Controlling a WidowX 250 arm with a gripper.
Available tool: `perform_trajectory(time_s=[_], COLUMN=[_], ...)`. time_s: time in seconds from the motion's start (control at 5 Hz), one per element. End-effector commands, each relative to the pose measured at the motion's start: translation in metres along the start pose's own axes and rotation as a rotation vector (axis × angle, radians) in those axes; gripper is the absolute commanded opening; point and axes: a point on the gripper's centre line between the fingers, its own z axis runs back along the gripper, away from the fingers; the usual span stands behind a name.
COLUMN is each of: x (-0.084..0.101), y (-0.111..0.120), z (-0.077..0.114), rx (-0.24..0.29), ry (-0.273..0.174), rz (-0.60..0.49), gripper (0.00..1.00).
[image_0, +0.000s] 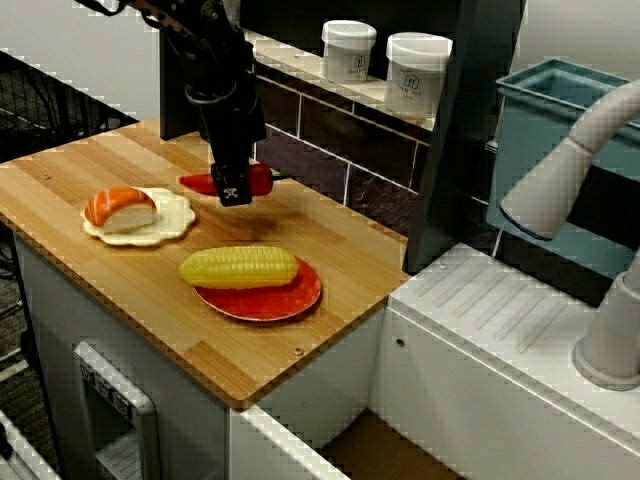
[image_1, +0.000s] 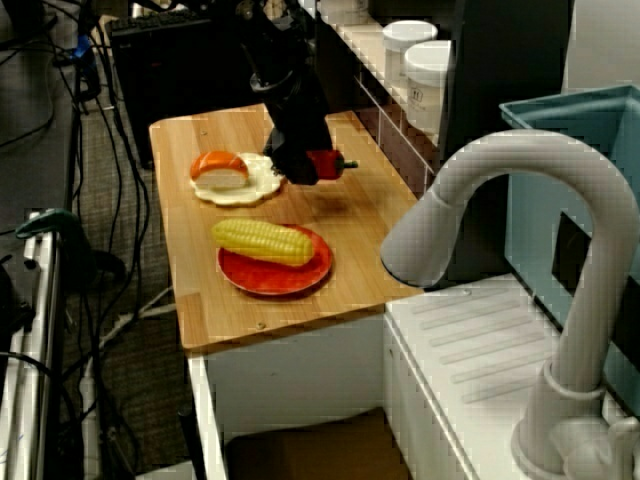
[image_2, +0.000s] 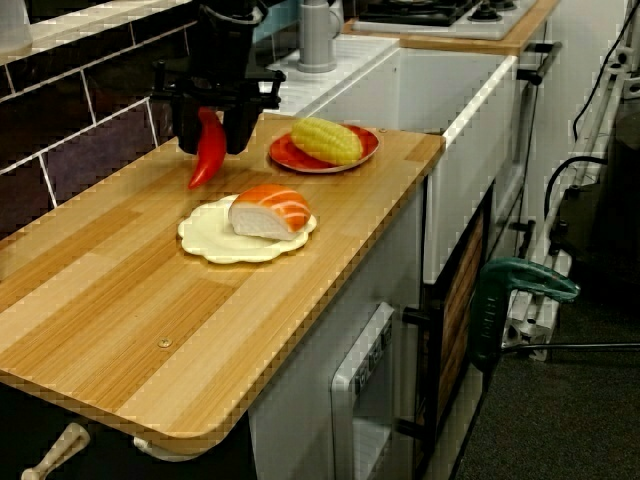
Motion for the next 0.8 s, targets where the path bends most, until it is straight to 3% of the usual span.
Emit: perform_trajectory(time_s=[0.0,0.2,0.4,0.6], x=[-0.013,-0.020,-0.030,-0.046], y=[0.020,0.020,0.027,0.037], z=[0.007,0.012,0.021,0.039], rx=[0.067,0.061,0.042,0.036], ry=[0.051,0.056,0.090,0.153], rz=[0.061,0.073,0.169,0.305], gripper=[1.00,1.00,1.00,1.00])
